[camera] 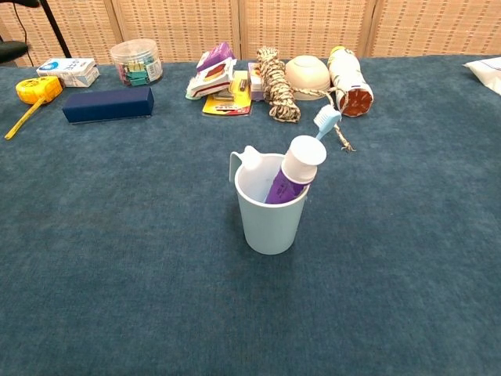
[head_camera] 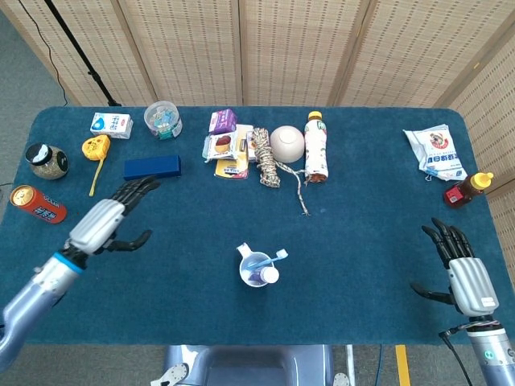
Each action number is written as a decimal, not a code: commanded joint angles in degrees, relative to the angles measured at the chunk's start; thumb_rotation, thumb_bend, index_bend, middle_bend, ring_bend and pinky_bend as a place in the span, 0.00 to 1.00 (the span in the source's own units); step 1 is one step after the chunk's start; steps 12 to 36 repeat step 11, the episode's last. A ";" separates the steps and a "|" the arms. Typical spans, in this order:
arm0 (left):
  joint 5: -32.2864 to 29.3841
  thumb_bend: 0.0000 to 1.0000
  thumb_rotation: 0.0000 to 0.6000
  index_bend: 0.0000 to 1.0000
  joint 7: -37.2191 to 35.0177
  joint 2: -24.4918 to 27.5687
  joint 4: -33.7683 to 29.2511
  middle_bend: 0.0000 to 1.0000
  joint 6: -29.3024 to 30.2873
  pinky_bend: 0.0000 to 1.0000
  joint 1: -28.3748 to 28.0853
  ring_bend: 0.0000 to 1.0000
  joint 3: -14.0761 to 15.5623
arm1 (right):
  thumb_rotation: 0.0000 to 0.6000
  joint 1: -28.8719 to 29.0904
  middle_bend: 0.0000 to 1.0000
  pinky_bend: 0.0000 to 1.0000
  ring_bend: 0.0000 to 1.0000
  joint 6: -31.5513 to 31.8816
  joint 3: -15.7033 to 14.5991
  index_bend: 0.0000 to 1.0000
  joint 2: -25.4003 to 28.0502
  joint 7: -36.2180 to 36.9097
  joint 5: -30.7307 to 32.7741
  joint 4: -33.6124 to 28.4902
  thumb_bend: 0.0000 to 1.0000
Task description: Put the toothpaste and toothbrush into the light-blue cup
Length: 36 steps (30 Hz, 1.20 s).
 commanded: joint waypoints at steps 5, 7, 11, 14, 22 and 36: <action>1.56 0.40 1.00 0.00 6.13 3.43 1.63 0.00 13.74 0.00 14.05 0.00 6.87 | 1.00 -1.81 0.00 0.00 0.00 4.01 2.08 0.08 -0.25 -10.53 1.78 -0.93 0.00; 0.68 0.40 1.00 0.00 7.77 1.71 3.51 0.00 16.59 0.00 17.35 0.00 7.71 | 1.00 -2.07 0.00 0.00 0.00 3.82 1.82 0.07 0.21 -12.65 1.85 -1.62 0.00; -0.63 0.40 1.00 0.00 11.72 -1.27 5.87 0.00 20.25 0.00 21.25 0.00 7.87 | 1.00 -2.28 0.00 0.00 0.00 2.89 1.04 0.04 1.66 -13.84 1.52 -3.16 0.00; -0.63 0.40 1.00 0.00 11.72 -1.27 5.87 0.00 20.25 0.00 21.25 0.00 7.87 | 1.00 -2.28 0.00 0.00 0.00 2.89 1.04 0.04 1.66 -13.84 1.52 -3.16 0.00; -0.63 0.40 1.00 0.00 11.72 -1.27 5.87 0.00 20.25 0.00 21.25 0.00 7.87 | 1.00 -2.28 0.00 0.00 0.00 2.89 1.04 0.04 1.66 -13.84 1.52 -3.16 0.00; -0.63 0.40 1.00 0.00 11.72 -1.27 5.87 0.00 20.25 0.00 21.25 0.00 7.87 | 1.00 -2.28 0.00 0.00 0.00 2.89 1.04 0.04 1.66 -13.84 1.52 -3.16 0.00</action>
